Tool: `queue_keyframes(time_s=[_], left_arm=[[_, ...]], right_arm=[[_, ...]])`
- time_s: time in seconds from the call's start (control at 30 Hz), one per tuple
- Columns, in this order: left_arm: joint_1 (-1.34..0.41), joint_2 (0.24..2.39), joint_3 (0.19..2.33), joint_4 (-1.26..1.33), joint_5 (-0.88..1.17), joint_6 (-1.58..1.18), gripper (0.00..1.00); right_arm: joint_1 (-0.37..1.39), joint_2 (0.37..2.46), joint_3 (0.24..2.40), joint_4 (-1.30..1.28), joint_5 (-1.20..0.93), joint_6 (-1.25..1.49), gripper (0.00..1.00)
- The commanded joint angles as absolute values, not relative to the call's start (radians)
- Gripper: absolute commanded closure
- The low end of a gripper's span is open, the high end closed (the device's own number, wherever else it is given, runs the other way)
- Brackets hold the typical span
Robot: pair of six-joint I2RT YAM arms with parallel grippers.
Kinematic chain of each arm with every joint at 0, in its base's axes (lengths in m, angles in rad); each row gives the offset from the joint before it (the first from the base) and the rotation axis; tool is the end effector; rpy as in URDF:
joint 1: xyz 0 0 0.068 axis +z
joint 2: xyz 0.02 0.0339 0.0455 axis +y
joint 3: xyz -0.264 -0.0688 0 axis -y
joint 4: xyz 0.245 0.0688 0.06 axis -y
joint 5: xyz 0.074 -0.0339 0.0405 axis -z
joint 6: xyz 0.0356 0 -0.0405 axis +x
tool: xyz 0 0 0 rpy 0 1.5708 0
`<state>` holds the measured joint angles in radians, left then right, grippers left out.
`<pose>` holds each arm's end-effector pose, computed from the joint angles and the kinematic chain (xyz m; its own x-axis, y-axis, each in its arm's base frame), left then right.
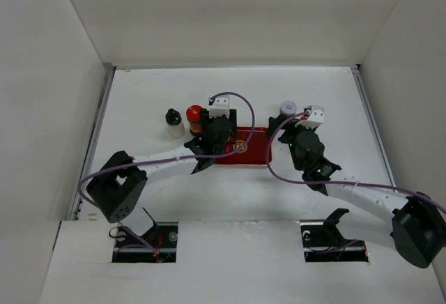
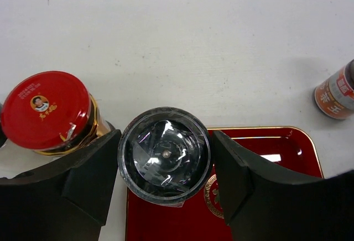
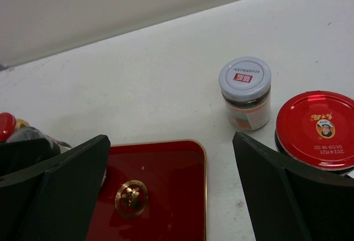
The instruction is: Organize the condiment bottles
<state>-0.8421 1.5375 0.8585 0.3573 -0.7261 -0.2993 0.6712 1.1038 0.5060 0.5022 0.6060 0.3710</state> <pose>0.2407 -0.2342 0.2384 -0.2420 -0.0600 -0.9684 0.0702 0.9944 -0.0791 0.2007 0.1335 0.2511 -0.0940 0.3059 -0.9474 -0.0355 0.9500 0.3102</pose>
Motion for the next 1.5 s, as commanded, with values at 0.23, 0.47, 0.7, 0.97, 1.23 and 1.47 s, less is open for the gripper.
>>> queue_keyframes(time_s=[0.23, 0.47, 0.7, 0.97, 1.23, 1.47], left_arm=[[-0.834, 1.568, 0.884, 0.528, -0.73, -0.29, 0.34], [-0.863, 1.467, 0.845, 0.546, -0.779, -0.272, 0.12], [-0.817, 1.214, 0.752, 0.453, -0.825, -0.29, 0.17], [-0.575, 1.138, 0.726, 0.172, -0.708, -0.377, 0.21], [-0.444, 1.256, 0.733, 0.146, -0.575, -0.413, 0.21], [-0.39, 1.382, 0.793, 0.19, -0.558, -0.408, 0.21]], right_arm=[[0.627, 1.026, 0.474, 0.52, 0.629, 0.419, 0.0], [0.602, 1.005, 0.457, 0.519, 0.629, 0.446, 0.0], [0.607, 1.055, 0.479, 0.519, 0.62, 0.439, 0.0], [0.607, 1.06, 0.48, 0.523, 0.62, 0.433, 0.0], [0.607, 1.091, 0.488, 0.526, 0.62, 0.43, 0.0], [0.614, 1.103, 0.495, 0.526, 0.617, 0.425, 0.0]])
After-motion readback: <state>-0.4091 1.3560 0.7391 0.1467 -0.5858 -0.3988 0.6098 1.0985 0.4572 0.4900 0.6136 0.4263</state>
